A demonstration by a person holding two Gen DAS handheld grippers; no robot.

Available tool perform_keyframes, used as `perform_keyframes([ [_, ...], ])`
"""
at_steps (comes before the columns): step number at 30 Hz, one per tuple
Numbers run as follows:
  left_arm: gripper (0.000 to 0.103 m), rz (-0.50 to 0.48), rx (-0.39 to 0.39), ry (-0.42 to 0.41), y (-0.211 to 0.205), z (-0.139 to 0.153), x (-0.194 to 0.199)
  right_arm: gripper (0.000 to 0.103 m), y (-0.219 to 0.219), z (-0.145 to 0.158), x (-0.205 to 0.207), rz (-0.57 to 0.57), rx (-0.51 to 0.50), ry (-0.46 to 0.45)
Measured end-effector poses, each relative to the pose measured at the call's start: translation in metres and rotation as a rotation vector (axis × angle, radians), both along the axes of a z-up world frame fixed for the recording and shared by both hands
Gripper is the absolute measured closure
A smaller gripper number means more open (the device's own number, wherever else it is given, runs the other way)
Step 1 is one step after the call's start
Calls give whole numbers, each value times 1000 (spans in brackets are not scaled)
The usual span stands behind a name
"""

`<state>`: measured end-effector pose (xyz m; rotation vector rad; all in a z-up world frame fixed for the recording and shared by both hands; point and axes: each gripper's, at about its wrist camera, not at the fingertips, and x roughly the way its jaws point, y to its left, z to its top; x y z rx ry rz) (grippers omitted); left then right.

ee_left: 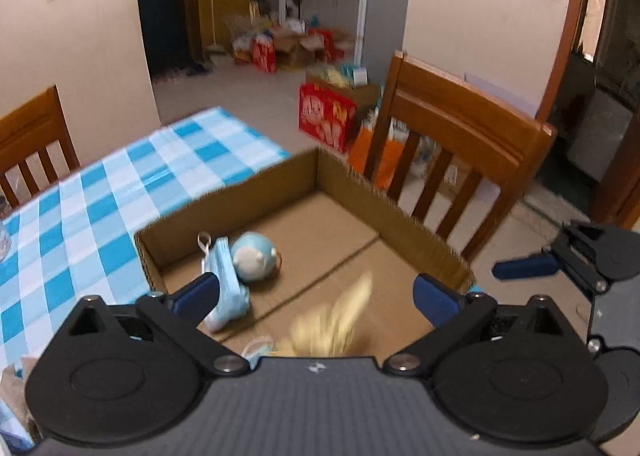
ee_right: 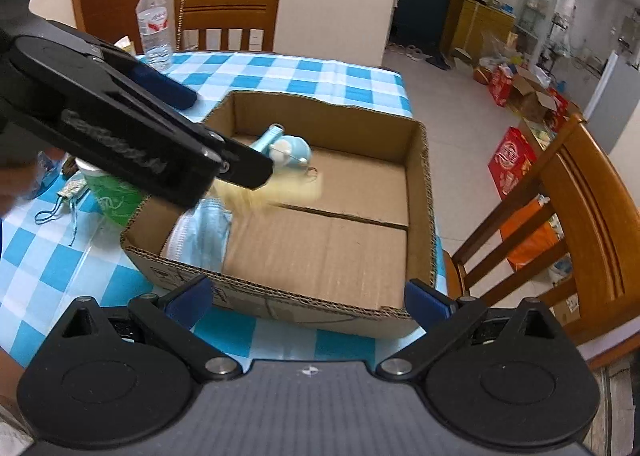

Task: Organize soft objects
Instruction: 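Withdraw both open tools from the box back over the table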

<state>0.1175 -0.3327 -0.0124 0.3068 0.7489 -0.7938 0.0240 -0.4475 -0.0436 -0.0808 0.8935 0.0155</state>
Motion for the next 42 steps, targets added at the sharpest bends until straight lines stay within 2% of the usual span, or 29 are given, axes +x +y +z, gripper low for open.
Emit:
perform_keyframes([
  [6, 1, 26, 14, -12, 2, -5, -3, 0, -4, -2, -3, -19, 0, -2],
  [15, 1, 106, 67, -71, 32, -2, -17, 0, 1, 1, 1, -20, 0, -17],
  [22, 1, 195, 64, -44, 68, -5, -22, 0, 16, 3, 5, -11, 7, -10],
  [33, 1, 284, 91, -38, 135, -5, -31, 0, 67, 15, 8, 36, 0, -19],
  [42, 1, 333, 92, -25, 203, -4, -31, 0, 132, 23, 18, 84, -2, -12],
])
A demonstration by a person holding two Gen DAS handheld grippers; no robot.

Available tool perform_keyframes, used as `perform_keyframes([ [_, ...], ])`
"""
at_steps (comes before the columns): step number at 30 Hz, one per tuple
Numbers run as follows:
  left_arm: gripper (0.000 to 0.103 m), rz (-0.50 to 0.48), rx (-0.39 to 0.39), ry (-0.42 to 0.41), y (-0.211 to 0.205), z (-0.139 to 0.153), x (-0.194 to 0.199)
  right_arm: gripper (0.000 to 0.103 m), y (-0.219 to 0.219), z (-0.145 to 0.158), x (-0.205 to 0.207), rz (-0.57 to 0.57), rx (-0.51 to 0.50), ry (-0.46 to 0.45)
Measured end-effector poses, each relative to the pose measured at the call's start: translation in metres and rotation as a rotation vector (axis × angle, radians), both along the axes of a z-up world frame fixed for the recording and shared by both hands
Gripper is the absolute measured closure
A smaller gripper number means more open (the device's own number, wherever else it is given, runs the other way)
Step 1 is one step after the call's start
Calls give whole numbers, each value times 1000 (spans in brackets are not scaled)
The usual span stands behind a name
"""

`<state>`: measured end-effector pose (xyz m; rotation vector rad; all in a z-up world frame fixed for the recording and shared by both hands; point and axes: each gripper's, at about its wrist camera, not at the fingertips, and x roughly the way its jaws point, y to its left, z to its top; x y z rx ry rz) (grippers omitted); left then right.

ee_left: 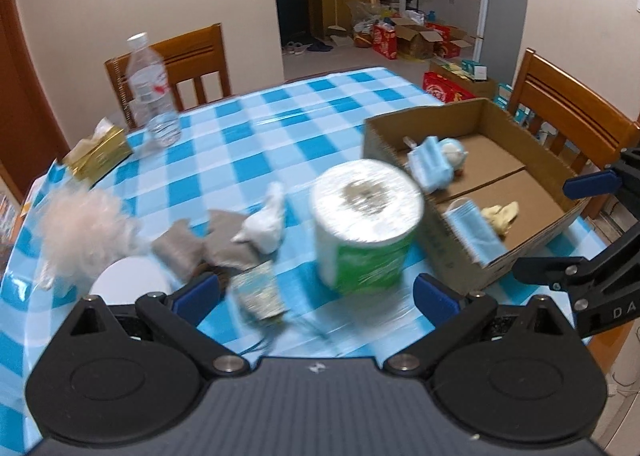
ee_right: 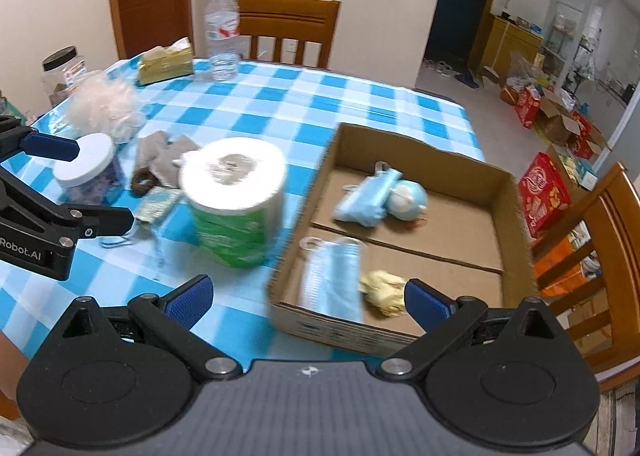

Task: Organize soft objects
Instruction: 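Withdraw both open tools from the box back over the table, then lower the left tool onto the white mesh pouf while the right tool approaches the blue embroidered sachet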

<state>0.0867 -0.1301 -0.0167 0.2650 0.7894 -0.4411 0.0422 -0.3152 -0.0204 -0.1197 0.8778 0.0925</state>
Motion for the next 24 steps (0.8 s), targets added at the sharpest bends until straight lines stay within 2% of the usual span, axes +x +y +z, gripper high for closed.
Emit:
perform_keyframes([
  [10, 1, 43, -11, 10, 96, -9, 12, 0, 95, -4, 18, 42, -24, 31],
  [16, 1, 32, -38, 28, 144, -18, 21, 0, 146, -14, 29, 65, -63, 60],
  [24, 1, 138, -83, 75, 188, -33, 35, 0, 188, -35, 51, 129, -71, 86],
])
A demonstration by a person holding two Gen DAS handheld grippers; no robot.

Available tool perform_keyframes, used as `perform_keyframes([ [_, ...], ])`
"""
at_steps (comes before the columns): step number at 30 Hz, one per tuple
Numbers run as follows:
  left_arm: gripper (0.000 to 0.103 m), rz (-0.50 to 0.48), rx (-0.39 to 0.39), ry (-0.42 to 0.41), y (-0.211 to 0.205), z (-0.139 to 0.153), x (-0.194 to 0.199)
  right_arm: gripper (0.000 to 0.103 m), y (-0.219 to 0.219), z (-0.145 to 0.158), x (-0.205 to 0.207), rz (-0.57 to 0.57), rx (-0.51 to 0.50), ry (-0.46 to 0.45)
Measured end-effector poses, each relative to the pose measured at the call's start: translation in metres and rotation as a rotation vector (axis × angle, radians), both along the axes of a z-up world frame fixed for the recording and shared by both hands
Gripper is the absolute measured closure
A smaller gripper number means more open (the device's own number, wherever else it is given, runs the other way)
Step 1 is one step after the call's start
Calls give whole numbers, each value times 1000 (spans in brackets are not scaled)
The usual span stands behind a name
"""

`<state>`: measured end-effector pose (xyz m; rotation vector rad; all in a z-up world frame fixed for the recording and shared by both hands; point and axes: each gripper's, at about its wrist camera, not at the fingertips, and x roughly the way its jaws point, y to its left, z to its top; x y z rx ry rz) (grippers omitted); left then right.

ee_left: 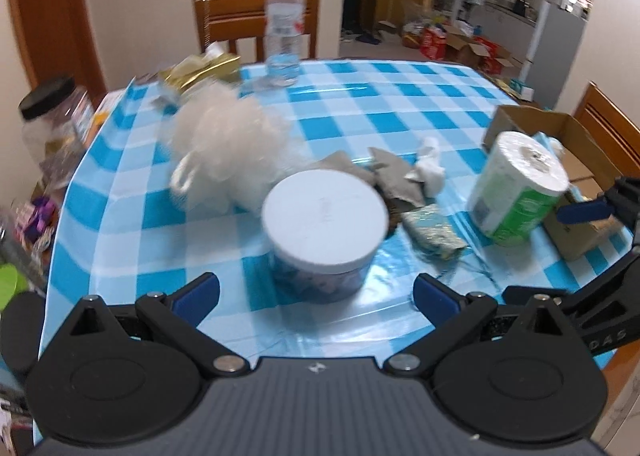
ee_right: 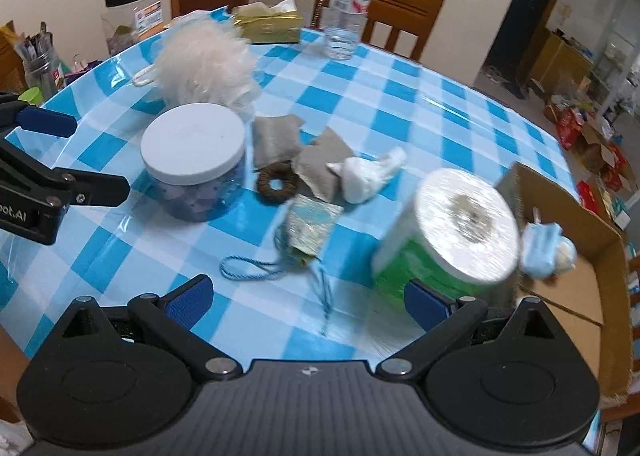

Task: Organize soft objects
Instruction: 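Lower the left tool onto the white mesh pouf while the right tool approaches the blue embroidered sachet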

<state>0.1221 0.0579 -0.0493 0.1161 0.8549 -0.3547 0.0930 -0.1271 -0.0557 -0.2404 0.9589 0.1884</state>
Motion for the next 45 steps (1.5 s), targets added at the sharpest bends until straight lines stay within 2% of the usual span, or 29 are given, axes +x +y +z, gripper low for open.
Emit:
perform_keyframes([
  [8, 1, 67, -7, 42, 18, -11, 12, 0, 18, -44, 36, 12, 24, 16],
  [13, 1, 106, 25, 40, 22, -16, 21, 0, 31, -64, 54, 36, 0, -7],
  [23, 1, 134, 57, 57, 23, -20, 40, 0, 25, -88, 83, -39, 106, 67],
  [29, 1, 127, 49, 56, 25, -16, 55, 0, 28, -91, 89, -34, 110, 67],
  [33, 1, 124, 53, 18, 27, -5, 71, 0, 29, -90, 90, -36, 107, 80],
  [45, 1, 124, 52, -66, 17, 11, 149, 0, 29, -90, 92, -41, 103, 95],
])
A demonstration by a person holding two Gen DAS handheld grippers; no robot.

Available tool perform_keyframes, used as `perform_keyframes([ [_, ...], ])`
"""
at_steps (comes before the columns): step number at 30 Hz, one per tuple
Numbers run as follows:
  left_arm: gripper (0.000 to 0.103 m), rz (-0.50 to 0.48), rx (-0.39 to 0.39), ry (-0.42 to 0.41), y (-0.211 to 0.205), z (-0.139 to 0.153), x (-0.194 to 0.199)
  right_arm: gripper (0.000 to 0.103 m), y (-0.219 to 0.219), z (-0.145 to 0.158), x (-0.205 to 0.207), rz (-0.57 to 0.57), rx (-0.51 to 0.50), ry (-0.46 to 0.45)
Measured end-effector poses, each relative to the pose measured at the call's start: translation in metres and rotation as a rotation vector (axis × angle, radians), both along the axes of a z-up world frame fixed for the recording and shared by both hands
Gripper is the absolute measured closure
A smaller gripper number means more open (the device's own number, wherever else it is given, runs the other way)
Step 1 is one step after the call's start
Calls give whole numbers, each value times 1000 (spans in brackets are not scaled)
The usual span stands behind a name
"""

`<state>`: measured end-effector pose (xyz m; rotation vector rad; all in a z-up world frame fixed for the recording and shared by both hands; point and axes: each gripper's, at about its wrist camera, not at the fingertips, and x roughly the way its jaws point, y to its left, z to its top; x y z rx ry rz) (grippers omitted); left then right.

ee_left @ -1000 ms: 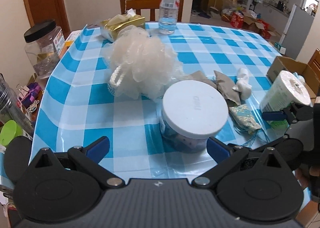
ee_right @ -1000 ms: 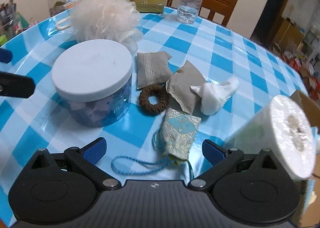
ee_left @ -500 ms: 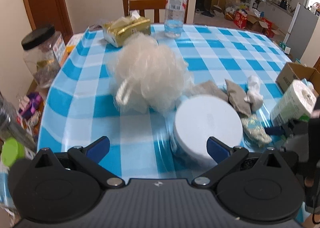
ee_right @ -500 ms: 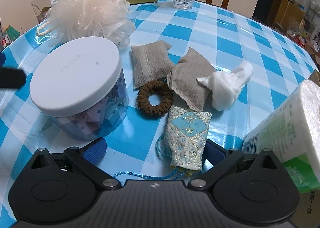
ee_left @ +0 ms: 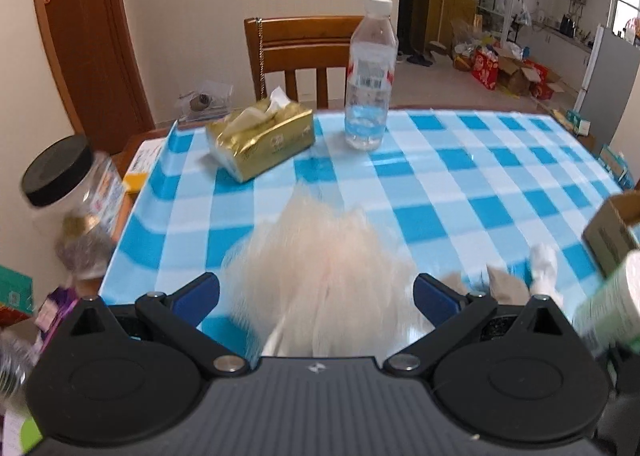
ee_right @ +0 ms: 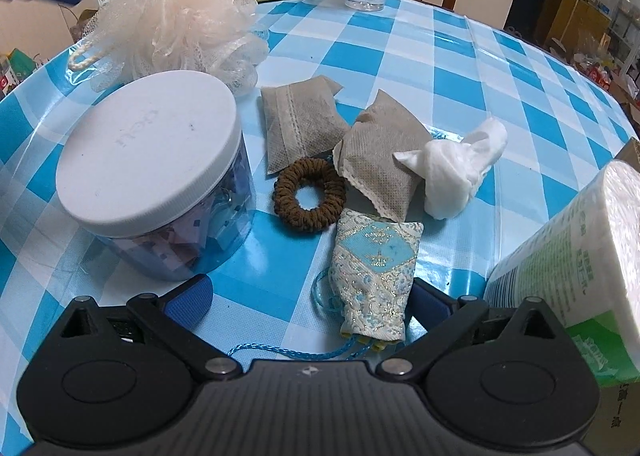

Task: Organize soft objects
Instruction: 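Lower the left tool onto the white mesh pouf while the right tool approaches the blue embroidered sachet, then close the left tool on the mesh pouf while the right tool grips the blue sachet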

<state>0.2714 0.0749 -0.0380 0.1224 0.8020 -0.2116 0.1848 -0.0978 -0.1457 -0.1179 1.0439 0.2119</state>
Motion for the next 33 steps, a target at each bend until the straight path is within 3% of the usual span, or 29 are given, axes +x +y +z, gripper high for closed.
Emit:
perform_keyframes([
  [3, 1, 4, -20, 18, -3, -5, 21, 0, 0, 0, 1, 1, 0, 0],
  [8, 1, 19, 10, 73, -8, -26, 43, 0, 0, 0, 0, -1, 1, -6],
  [15, 1, 25, 23, 122, -8, -44, 53, 0, 0, 0, -1, 0, 4, -22],
  [23, 1, 7, 25, 124, -13, -48, 59, 1, -2, 1, -2, -11, 8, -33],
  [33, 3, -1, 19, 125, -14, -46, 61, 42, -16, 11, 4, -95, 0, -43],
])
